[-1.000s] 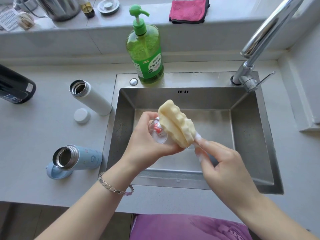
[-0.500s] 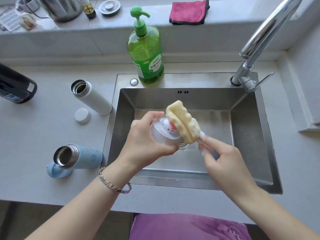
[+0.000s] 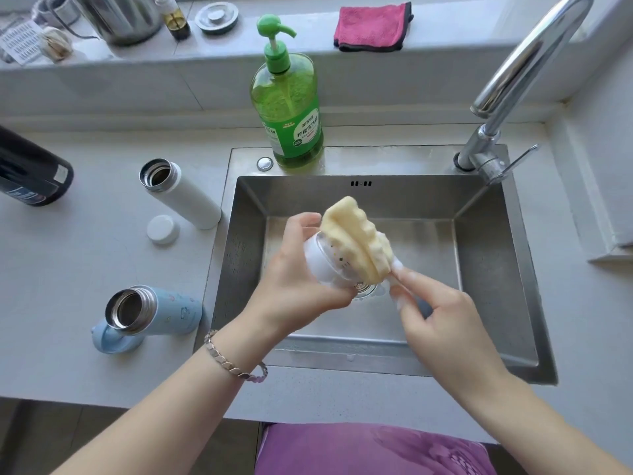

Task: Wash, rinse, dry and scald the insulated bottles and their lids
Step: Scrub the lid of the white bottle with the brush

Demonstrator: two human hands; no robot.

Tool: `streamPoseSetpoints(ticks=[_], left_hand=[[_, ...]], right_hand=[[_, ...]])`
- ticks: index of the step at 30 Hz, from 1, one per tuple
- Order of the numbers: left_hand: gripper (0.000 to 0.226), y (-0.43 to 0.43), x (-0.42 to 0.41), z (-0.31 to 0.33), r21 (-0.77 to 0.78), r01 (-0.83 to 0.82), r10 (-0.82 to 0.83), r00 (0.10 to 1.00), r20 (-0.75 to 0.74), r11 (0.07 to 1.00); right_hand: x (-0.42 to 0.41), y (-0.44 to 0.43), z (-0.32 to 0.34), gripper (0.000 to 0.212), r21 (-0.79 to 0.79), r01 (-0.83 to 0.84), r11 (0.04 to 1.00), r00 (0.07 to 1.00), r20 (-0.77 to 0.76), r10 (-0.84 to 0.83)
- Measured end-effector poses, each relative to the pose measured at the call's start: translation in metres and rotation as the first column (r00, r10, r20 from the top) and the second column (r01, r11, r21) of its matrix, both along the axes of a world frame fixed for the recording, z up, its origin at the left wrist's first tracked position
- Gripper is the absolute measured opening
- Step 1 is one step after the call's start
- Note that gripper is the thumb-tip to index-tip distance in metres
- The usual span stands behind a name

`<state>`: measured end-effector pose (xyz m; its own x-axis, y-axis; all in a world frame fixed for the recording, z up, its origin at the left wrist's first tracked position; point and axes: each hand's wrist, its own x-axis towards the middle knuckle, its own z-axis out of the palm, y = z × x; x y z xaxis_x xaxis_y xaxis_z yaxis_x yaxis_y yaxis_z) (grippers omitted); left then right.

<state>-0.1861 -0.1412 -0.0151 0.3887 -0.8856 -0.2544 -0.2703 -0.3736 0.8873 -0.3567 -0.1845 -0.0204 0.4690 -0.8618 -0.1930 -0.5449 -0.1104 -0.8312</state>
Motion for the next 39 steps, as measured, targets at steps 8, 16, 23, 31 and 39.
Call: streamPoseSetpoints(ticks=[8, 16, 23, 31, 39], left_hand=[[0.079, 0.01, 0.008, 0.0, 0.004, -0.076, 0.076, 0.997, 0.018, 0.997], [0.063, 0.008, 0.0, 0.009, 0.015, -0.01, 0.009, 0.998, 0.067, 1.0], [0.05, 0.003, 0.001, 0.008, 0.031, -0.106, 0.109, 0.988, -0.111, 0.994], [0.056, 0.005, 0.003, 0.009, 0.013, -0.1, 0.101, 0.98, -0.172, 0.995], [0.069, 0.004, 0.002, 0.015, -0.037, -0.041, 0.034, 0.986, -0.163, 0.999]], right_hand=[[-0.02, -0.023, 0.014, 0.038, 0.073, 0.102, 0.992, 0.99, 0.095, -0.109], [0.004, -0.014, -0.002, 0.034, 0.073, 0.011, 0.997, 1.0, -0.003, -0.01], [-0.002, 0.007, 0.006, 0.042, -0.088, -0.034, 0.996, 0.998, 0.05, 0.039], [0.002, 0.005, 0.007, 0.045, -0.045, 0.008, 0.999, 0.997, 0.083, -0.004], [0.002, -0.006, 0.004, 0.036, 0.113, 0.07, 0.991, 0.996, 0.05, -0.077]])
